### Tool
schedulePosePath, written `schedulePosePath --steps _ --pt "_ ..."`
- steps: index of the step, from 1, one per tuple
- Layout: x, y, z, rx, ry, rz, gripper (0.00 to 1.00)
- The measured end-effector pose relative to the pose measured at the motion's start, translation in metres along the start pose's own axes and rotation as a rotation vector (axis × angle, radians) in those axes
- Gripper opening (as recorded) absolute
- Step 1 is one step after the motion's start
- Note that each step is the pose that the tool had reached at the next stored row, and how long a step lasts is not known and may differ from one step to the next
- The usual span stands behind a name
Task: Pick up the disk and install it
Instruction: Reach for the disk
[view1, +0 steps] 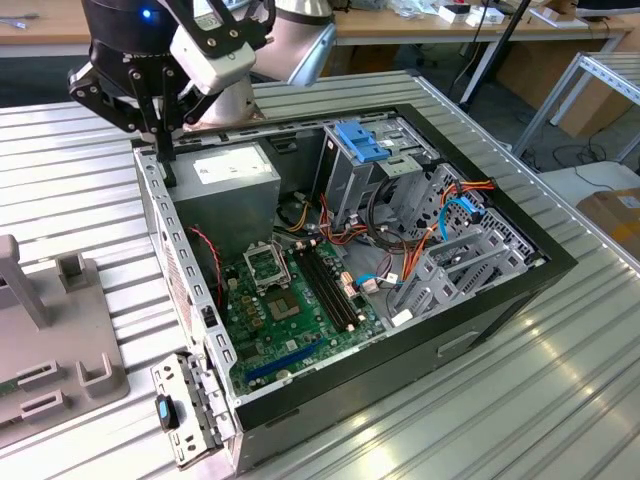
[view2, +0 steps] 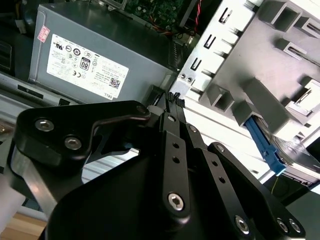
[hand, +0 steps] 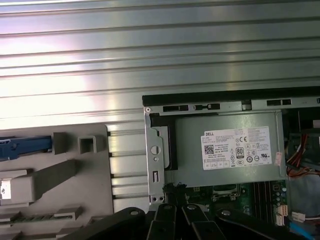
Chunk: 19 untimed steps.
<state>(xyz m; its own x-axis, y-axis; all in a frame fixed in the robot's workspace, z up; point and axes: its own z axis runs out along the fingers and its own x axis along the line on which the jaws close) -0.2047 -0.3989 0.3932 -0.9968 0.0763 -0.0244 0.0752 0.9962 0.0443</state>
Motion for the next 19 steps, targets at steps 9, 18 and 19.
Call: schedulePosePath --steps 9,18,19 --pt "0.0224 -0.0017 -0.0005 -0.0001 -0.0001 0.0 0.11" --pt "0.0387 -0.0029 -0.001 -0.0001 -0.0001 0.0 0.11" --pt "0.0412 -0.0031 -0.0011 -0.0001 -0.0001 0.0 0.11"
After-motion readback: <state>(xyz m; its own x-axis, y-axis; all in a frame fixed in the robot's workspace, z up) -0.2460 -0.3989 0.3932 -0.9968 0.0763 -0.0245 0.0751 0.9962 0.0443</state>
